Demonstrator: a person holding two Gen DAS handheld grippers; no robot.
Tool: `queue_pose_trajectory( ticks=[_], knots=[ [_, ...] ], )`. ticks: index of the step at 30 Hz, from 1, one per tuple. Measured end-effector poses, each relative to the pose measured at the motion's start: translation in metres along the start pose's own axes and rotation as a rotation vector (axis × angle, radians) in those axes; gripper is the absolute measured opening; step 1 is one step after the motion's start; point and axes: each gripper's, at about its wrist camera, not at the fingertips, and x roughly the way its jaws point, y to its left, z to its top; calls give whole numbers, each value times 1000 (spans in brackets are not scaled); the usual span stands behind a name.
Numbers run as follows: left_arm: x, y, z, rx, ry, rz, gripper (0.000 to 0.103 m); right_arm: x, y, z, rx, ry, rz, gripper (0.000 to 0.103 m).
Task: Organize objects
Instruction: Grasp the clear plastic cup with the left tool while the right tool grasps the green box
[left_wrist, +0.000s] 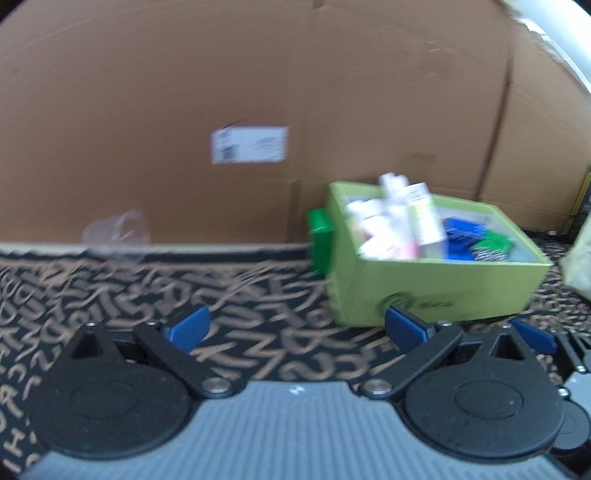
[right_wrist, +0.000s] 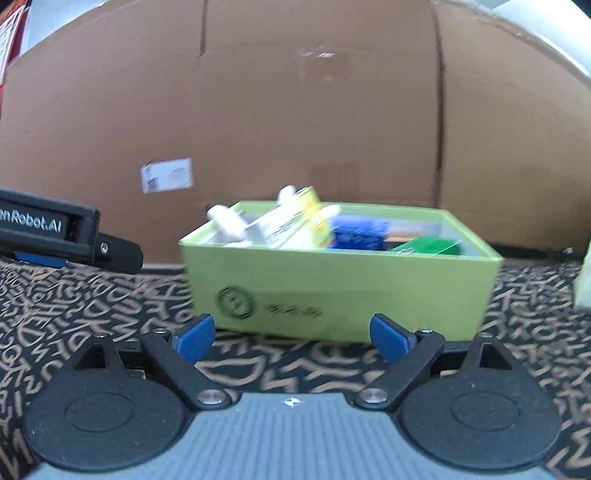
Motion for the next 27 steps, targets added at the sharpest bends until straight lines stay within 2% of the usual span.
queue_pose_trajectory(
  ticks=[5, 10, 14, 17, 23, 27],
  knots=[
    [4, 26, -7, -26, 24, 66, 103, 3, 29, 0, -15, 7, 35, 94],
    [4, 48, -9, -43, 28, 99, 103, 12, 56, 8, -29, -5, 55, 94],
    [4, 66, -10, -50, 29, 121, 103, 23, 79, 14, -55, 0, 91, 86],
    [4, 83, -10, -60, 29, 141, 103, 31, 96, 15, -75, 11, 113, 83],
    [6, 120, -7, -118, 31, 173, 103, 48, 133, 21, -152, 3, 101, 83],
    [4, 142, -1, -119, 12, 204, 103, 71, 161, 29, -223, -23, 27, 83]
  ],
)
